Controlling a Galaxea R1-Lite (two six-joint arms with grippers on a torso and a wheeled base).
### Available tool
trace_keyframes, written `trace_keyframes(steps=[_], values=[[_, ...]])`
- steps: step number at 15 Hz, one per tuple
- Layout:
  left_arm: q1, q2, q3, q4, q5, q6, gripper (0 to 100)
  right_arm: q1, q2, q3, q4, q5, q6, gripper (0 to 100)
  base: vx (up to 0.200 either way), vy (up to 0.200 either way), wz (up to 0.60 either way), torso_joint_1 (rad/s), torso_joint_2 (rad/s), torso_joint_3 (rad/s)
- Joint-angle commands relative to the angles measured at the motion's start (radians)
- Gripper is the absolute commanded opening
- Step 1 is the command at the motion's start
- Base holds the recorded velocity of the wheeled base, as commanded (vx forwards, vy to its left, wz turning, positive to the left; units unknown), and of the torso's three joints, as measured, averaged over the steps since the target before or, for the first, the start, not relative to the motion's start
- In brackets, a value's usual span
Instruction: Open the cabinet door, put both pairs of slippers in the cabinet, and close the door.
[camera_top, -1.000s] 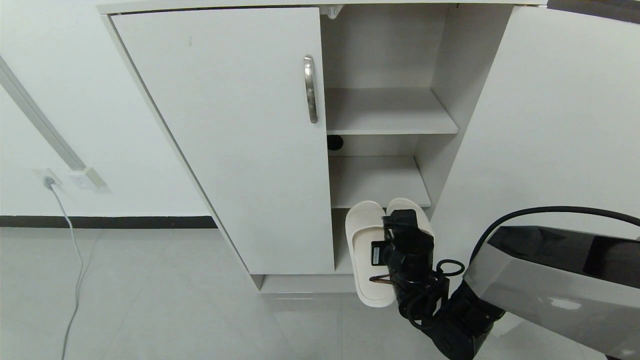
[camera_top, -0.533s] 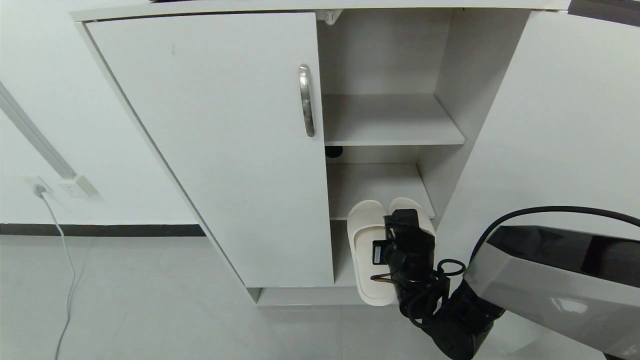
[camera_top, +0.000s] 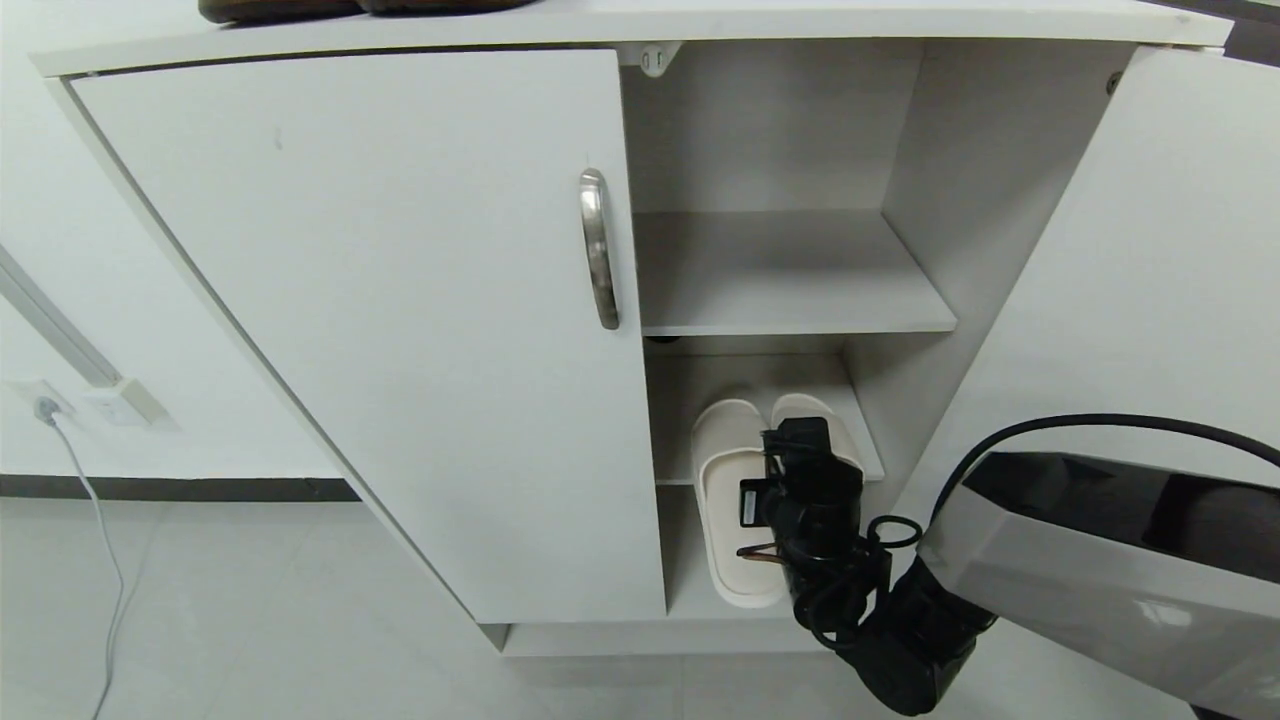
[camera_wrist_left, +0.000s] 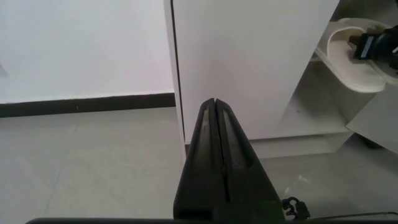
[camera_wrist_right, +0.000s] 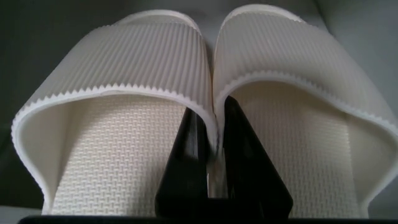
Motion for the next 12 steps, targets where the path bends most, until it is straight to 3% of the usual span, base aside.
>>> trace_keyframes(steps=[1,3,7,12], values=[[0.000,0.000,0.000,0.000,0.001,-0.002,0,-0.023,0.052,-0.072,0.016,0.018,-0.001,0,0.000,0.000,0.00,0.000,0.00,0.000],[0.000,0.000,0.000,0.000,0.001,-0.002,0,-0.044,0.073,-0.157,0.119,0.029,0.008,0,0.000,0.000,0.00,0.000,0.00,0.000],[0.000,0.002,0.000,0.000,0.001,-0.002,0,-0.089,0.104,-0.283,0.215,0.096,0.008,0,0.000,0.000,0.00,0.000,0.00,0.000],[0.000,0.000,0.000,0.000,0.006,-0.003,0,-0.125,0.127,-0.458,0.343,0.105,0.007,0,0.000,0.000,0.00,0.000,0.00,0.000]])
